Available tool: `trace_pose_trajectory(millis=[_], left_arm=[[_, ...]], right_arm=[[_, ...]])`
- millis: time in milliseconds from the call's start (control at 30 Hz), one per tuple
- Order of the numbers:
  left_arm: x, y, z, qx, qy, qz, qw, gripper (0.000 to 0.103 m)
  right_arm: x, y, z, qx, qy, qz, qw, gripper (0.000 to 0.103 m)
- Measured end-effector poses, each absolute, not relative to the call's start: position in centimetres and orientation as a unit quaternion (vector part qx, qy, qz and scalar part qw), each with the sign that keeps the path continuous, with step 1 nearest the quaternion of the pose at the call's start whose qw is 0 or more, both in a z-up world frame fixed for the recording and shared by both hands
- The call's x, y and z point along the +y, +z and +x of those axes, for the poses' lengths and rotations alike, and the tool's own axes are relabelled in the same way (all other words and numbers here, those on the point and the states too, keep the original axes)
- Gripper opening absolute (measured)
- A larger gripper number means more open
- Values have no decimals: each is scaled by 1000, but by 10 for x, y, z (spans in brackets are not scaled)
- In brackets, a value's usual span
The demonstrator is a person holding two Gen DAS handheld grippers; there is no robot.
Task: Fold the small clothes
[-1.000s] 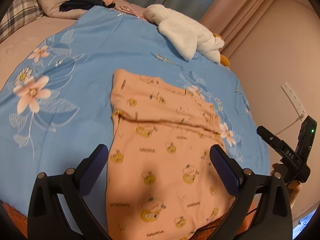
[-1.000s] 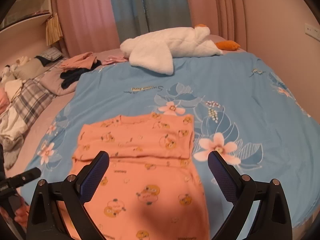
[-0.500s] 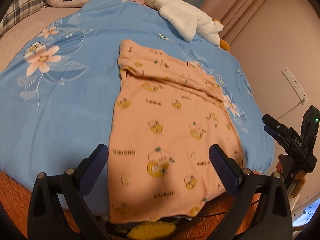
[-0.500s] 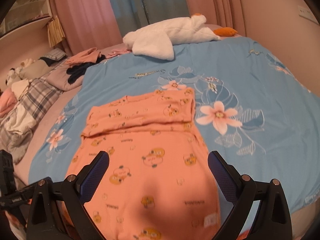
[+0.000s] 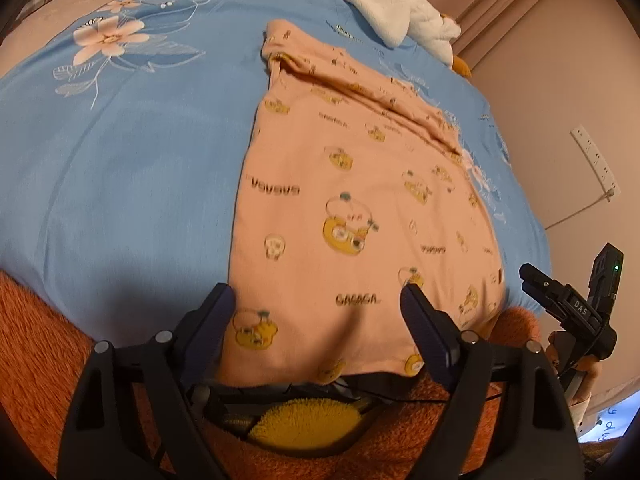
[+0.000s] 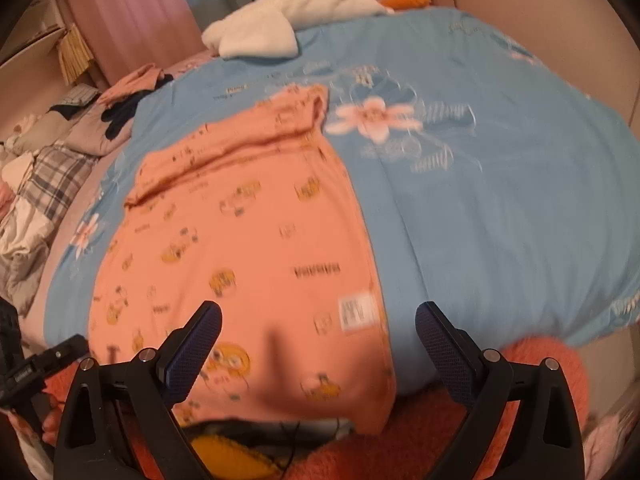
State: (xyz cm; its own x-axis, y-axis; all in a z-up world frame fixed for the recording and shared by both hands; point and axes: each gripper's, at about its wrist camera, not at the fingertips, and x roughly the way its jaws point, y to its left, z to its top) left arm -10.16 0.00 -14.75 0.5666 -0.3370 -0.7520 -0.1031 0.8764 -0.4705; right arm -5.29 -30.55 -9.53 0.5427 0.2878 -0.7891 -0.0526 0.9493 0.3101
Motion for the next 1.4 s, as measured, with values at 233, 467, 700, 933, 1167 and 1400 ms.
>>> trace_pose_trajectory(millis=[233,467,700,933,1167,1400], left_arm=[[-4,-156,-113,465,-61,-239,850,77],[-5,-168,-120,484,-76,-269,829,53],[-5,-180,-123,494,-58,-259,828,20],[-1,-179,-125,492,-47,-258,830,5],[-3,-133,-128,436,-79,-246,862,1],[6,-112,-116,416,-81,-236,875,2]], right_arm=[[-304,-118,-66,501,106,122,850,87],[-301,-127,-72,514,108,112,843,72],[-302,-135,-74,523,104,102,840,54],[-303,-133,-78,518,108,95,843,12],[-308,-103,-82,485,148,126,853,10],[-307,-73,-71,436,170,150,871,4]])
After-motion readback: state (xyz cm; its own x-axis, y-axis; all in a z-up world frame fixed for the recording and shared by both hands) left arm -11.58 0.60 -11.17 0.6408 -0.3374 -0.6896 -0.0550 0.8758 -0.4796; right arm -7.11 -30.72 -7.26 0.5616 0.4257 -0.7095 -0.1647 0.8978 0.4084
